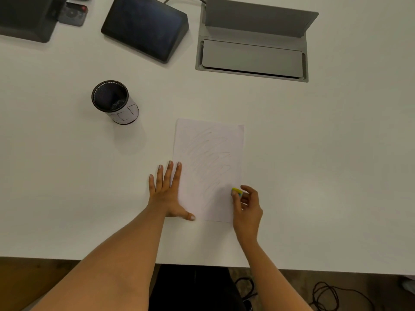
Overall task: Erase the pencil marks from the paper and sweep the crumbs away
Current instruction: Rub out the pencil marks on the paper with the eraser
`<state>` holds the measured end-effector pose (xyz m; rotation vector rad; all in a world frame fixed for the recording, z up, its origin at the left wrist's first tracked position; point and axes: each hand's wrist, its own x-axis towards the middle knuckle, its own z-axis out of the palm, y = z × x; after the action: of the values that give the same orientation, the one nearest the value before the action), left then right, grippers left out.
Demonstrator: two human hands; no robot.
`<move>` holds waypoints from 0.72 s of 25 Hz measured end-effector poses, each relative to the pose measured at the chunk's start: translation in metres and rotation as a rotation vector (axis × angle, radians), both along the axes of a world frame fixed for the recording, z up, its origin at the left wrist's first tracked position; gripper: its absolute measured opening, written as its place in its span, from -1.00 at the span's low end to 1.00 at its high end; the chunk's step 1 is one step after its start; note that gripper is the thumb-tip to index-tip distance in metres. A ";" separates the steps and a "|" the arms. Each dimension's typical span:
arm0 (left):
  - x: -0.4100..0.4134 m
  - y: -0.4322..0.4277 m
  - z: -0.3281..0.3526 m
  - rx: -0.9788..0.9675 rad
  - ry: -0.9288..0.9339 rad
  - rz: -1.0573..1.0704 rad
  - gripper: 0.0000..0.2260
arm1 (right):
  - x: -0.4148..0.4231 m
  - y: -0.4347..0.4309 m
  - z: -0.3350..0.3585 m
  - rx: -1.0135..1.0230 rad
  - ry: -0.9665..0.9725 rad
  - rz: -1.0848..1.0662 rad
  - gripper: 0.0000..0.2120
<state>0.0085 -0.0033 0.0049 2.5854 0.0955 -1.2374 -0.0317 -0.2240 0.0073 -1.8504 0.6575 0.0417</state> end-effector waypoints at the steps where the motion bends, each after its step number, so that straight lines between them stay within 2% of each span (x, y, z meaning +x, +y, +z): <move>1: 0.000 -0.001 0.001 0.007 0.006 -0.001 0.50 | -0.008 0.005 -0.001 -0.005 0.002 0.050 -0.83; 6: 0.000 -0.005 0.001 0.020 -0.011 0.031 0.50 | -0.035 0.024 -0.015 -0.162 -0.028 0.390 -0.84; 15: 0.002 -0.008 -0.002 0.071 0.007 0.005 0.50 | -0.022 0.031 -0.017 -0.364 -0.130 0.804 -0.83; 18: 0.002 -0.007 -0.001 0.060 0.005 -0.002 0.51 | 0.019 0.007 -0.019 -0.478 -0.111 0.663 -0.89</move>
<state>0.0100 -0.0099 0.0039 2.6334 0.1325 -1.2608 -0.0131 -0.2172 -0.0117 -2.4451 -0.0608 0.2305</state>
